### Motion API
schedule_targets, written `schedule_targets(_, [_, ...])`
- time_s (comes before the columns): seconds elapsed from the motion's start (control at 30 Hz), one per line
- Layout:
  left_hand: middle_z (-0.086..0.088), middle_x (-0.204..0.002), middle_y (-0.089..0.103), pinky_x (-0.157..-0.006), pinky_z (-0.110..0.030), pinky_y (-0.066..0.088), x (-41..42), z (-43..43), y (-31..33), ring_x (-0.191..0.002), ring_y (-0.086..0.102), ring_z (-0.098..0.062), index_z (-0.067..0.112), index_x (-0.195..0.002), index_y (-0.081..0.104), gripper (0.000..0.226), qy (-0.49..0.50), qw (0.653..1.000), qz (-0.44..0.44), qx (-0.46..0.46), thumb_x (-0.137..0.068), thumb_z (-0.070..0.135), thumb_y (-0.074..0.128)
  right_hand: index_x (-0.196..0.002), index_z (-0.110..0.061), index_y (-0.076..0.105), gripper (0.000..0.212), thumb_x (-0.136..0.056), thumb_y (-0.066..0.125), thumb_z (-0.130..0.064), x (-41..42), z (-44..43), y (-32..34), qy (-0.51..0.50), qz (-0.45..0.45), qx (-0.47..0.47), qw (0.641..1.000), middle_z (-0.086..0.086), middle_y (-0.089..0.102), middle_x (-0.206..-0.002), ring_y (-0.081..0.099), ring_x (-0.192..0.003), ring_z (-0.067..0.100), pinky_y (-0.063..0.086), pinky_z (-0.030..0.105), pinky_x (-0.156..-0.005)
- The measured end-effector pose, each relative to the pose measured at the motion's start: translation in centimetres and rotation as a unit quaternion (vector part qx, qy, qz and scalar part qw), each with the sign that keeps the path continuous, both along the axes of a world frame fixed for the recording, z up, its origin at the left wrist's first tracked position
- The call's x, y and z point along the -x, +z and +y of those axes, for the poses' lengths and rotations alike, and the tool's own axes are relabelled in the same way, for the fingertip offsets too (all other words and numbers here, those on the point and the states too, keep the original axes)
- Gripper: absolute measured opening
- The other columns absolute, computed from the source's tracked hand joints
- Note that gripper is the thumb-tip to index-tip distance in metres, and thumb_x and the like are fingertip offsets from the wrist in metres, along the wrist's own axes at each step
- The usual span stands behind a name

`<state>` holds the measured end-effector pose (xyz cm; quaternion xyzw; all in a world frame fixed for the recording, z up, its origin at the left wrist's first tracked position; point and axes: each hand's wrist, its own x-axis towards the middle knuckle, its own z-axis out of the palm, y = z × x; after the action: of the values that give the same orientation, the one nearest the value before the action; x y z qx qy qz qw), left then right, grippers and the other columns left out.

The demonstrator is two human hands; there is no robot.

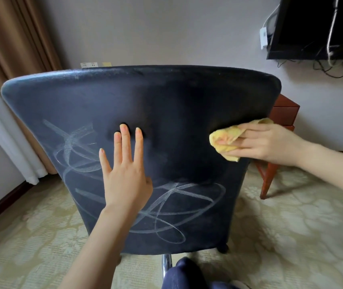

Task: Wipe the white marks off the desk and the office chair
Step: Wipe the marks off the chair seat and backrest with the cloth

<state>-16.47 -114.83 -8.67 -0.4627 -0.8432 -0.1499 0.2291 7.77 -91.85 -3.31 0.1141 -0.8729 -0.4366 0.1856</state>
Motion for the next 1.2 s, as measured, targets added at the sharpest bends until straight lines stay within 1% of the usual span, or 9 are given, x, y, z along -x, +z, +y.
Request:
schedule_targets(0.2, [-0.011,-0.155,-0.025,-0.114,-0.055,0.003,0.0,-0.1,0.1,-0.146,-0.014,-0.027,0.017,-0.147,-0.021,0.107,0.004,1.000,0.009,0.007,-0.079,0.024,0.061,-0.132,-0.020,0.055,0.048,-0.092,0.051,0.005,-0.4,1.0,4.3,0.012,0.144,-0.062,0.988,0.004,0.045,-0.143,0.043,-0.128,0.024,0.026,0.035,-0.114])
schedule_targets(0.37, [-0.011,-0.156,-0.023,-0.114,-0.056,0.005,0.0,-0.1,0.1,-0.146,-0.011,-0.028,0.017,-0.149,-0.016,0.107,0.003,1.000,0.013,0.010,-0.078,0.022,0.063,-0.120,-0.017,0.064,0.035,-0.098,0.043,0.000,0.5,0.6,0.4,0.006,0.290,0.073,0.954,0.010,0.048,-0.134,0.046,-0.121,0.031,0.031,0.045,-0.108])
schedule_targets(0.53, [-0.012,-0.156,-0.021,-0.114,-0.056,0.005,0.3,-0.1,0.1,-0.146,-0.011,-0.029,0.017,-0.150,-0.013,0.107,-0.001,1.000,0.017,0.018,-0.078,0.023,0.066,-0.108,-0.012,0.071,0.035,-0.088,0.046,0.002,0.0,0.8,-5.3,-0.057,0.220,0.133,0.965,0.015,0.062,-0.121,0.064,-0.100,0.039,0.042,0.060,-0.090])
schedule_targets(0.63, [-0.014,-0.155,-0.023,-0.114,-0.056,0.006,0.2,0.1,0.1,-0.146,-0.012,-0.030,0.015,-0.149,-0.015,0.108,0.000,1.000,0.014,0.023,-0.078,0.026,0.066,-0.104,-0.016,0.073,0.039,-0.081,0.048,0.001,-0.8,1.0,-7.5,-0.053,0.121,0.120,0.984,0.007,0.067,-0.115,0.064,-0.098,0.032,0.042,0.045,-0.098])
schedule_targets(0.7, [-0.015,-0.155,-0.024,-0.114,-0.056,0.007,0.1,0.1,0.1,-0.145,-0.012,-0.031,0.015,-0.149,-0.016,0.109,0.002,1.000,0.013,0.024,-0.078,0.026,0.066,-0.101,-0.020,0.075,0.034,-0.076,0.065,0.000,-1.3,1.0,-8.5,-0.039,0.014,0.093,0.995,-0.001,0.070,-0.110,0.064,-0.101,0.021,0.036,0.034,-0.102])
schedule_targets(0.8, [-0.015,-0.155,-0.025,-0.114,-0.055,0.007,0.2,0.1,0.1,-0.145,-0.013,-0.031,0.015,-0.148,-0.019,0.109,0.006,0.999,0.016,0.028,-0.079,0.028,0.065,-0.103,-0.023,0.074,0.053,-0.055,0.088,-0.005,-1.6,1.0,-8.0,-0.070,-0.090,0.068,0.991,-0.006,0.070,-0.109,0.066,-0.101,0.012,0.040,0.035,-0.100])
schedule_targets(0.93, [-0.015,-0.155,-0.023,-0.114,-0.055,0.008,0.0,0.0,0.2,-0.145,-0.012,-0.032,0.015,-0.148,-0.018,0.109,-0.001,1.000,0.010,0.022,-0.080,0.027,0.066,-0.105,-0.016,0.072,0.039,-0.072,0.072,0.005,-1.1,0.4,-5.2,-0.031,-0.021,0.068,0.997,-0.001,0.071,-0.107,0.067,-0.098,0.017,0.036,0.041,-0.102])
schedule_targets(1.07, [-0.013,-0.156,-0.020,-0.114,-0.056,0.010,-0.3,-0.2,0.1,-0.146,-0.008,-0.031,0.016,-0.151,-0.009,0.104,-0.011,1.000,-0.007,-0.004,-0.079,0.022,0.066,-0.116,-0.016,0.067,0.040,-0.085,0.057,0.006,-0.3,-0.8,-1.2,-0.047,0.059,0.064,0.995,0.005,0.063,-0.124,0.064,-0.108,0.022,0.037,0.042,-0.106])
schedule_targets(1.2, [-0.003,-0.150,-0.034,-0.114,-0.056,0.002,-0.3,-0.3,0.2,-0.145,-0.015,-0.026,0.023,-0.145,-0.021,0.102,-0.023,0.999,-0.023,-0.018,-0.084,0.028,0.061,-0.124,-0.016,0.063,0.042,-0.092,0.045,0.004,2.0,-3.1,2.5,-0.039,0.131,0.055,0.989,0.007,0.055,-0.134,0.059,-0.116,0.026,0.035,0.041,-0.109])
